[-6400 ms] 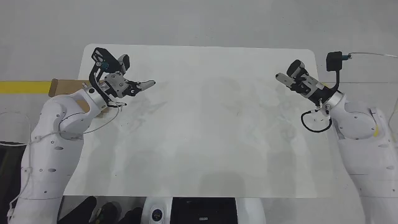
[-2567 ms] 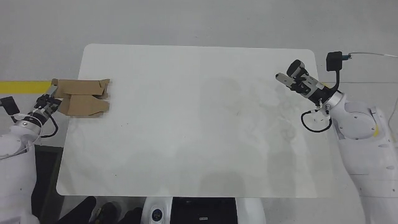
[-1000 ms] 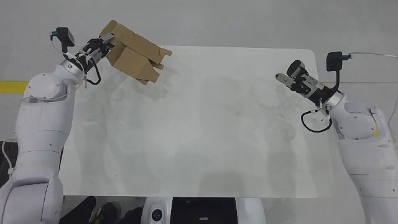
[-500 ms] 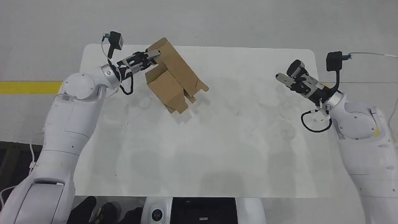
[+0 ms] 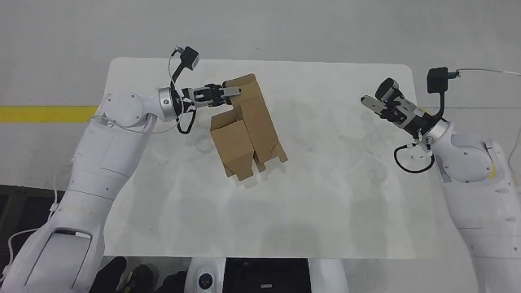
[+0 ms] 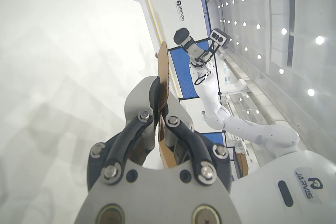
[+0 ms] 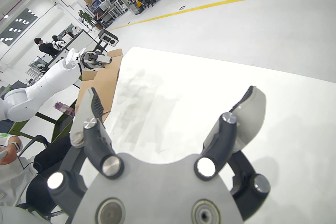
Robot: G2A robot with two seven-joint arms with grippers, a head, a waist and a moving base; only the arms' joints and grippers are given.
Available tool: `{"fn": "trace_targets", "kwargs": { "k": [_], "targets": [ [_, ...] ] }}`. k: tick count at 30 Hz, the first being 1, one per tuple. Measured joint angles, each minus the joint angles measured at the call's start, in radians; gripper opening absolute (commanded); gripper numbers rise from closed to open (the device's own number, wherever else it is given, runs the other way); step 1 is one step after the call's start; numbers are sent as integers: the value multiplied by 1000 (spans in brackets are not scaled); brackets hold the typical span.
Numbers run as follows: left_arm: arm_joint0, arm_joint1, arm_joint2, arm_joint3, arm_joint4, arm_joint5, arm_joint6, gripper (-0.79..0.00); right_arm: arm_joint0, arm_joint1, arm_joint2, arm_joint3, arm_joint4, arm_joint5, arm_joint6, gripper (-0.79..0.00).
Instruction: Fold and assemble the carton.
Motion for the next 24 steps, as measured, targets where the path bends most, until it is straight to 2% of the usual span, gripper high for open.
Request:
{"fn": "trace_targets", "kwargs": {
  "k": [5,13,18,24],
  "targets": [
    [-3,-8,34,-8,8,-28,-20,-785,24,-6,-66,16,135,-14,88,0],
    [-6,-14,55,-15,0,-42,-33,-785,155,-34,-260,99,449,-37,350,0],
    [-7,-15,58,-26,-9,-41,-43,-785,243,-61,-379,180,587,-59,481,0],
    [2,-16,58,-51,-31,-25,-50,-785,320,-92,-493,255,675,-40,550,0]
  ]
}}
